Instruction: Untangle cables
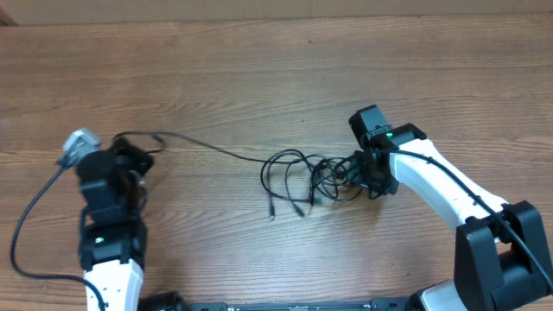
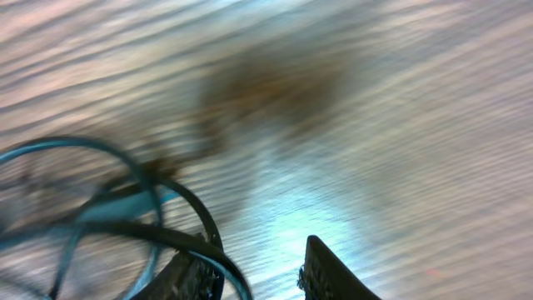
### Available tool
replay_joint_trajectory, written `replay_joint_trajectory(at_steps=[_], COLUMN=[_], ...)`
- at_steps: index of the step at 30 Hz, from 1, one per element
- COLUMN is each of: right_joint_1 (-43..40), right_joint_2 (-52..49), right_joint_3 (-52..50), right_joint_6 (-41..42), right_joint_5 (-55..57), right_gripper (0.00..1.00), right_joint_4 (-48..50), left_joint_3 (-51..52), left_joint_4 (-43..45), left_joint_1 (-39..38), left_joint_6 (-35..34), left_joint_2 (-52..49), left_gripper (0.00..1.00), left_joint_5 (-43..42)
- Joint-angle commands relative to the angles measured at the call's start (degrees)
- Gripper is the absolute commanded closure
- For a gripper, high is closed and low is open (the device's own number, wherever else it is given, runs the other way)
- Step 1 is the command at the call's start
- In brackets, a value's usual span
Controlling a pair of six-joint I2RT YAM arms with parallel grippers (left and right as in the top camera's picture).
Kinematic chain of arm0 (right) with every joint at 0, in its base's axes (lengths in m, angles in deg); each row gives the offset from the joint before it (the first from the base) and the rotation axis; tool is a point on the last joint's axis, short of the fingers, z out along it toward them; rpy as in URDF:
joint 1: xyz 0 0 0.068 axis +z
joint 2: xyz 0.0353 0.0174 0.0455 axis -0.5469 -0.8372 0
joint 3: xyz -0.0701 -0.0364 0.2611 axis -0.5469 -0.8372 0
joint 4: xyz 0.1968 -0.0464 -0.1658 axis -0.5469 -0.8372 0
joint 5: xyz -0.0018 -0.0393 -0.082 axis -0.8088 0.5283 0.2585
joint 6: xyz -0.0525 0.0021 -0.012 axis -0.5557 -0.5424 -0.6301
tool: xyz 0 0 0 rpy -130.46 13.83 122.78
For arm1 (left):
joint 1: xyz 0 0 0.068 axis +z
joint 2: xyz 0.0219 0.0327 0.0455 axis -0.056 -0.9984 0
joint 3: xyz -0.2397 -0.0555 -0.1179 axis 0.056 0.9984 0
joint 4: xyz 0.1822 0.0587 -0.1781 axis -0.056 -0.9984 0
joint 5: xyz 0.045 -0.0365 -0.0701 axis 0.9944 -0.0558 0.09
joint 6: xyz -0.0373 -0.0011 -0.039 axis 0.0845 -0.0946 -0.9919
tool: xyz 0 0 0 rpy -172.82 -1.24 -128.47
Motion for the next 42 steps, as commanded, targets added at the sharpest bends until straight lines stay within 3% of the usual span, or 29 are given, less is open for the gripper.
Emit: replay_joint_trajectory(at_steps=[1, 7, 9, 11, 13, 16, 18, 24, 34, 42], right_joint_1=[-2.4, -4.9, -4.8, -4.7, -4.7, -4.8, -4.8, -4.8, -4.8, -4.9], right_joint_2=[1.2, 1.2, 1.2, 1.2, 1.2, 1.2, 1.2, 1.2, 1.2, 1.2], right_joint_3=[0.7, 0.7, 0.7, 0.7, 0.7, 0.7, 0.7, 0.7, 0.7, 0.7], right_joint_6=[6.3, 5.2, 5.2, 5.2, 5.2, 5.2, 5.2, 4.8, -13.6, -24.7], right_joint_5=[7.4, -0.1, -1.2, -2.2, -3.1, -3.7, -3.7, -7.9, -28.5, -38.2], right_gripper=[0.69, 0.6, 0.55, 0.51, 0.47, 0.39, 0.35, 0.34, 0.34, 0.28], right_joint_4=[-0.8, 3.2, 4.0, 4.5, 4.7, 5.0, 5.0, 5.1, 9.8, 9.7], left_joint_3=[-0.5, -0.4, -0.4, -0.4, -0.4, -0.4, -0.4, -0.4, -0.4, -0.4], left_joint_4=[-2.6, -9.3, -11.6, -13.6, -14.9, -15.4, -15.4, -12.4, -4.2, -4.0], left_joint_1=[7.0, 10.4, 9.9, 9.2, 8.1, 5.7, 3.7, -3.4, -14.1, -15.5], left_joint_6=[-1.5, -2.0, -2.0, -2.0, -1.9, -2.0, -2.0, -2.1, -5.9, -5.9], left_joint_2=[0.6, 0.0, -0.6, -1.4, -2.5, -4.8, -6.5, -11.3, -17.9, -22.3], left_gripper=[0.96, 0.96, 0.89, 0.72, 0.45, 0.16, 0.02, 0.0, 0.0, 0.0], left_joint_5=[-4.7, -19.7, -22.4, -26.2, -30.0, -33.2, -35.0, -37.5, -34.8, -31.7])
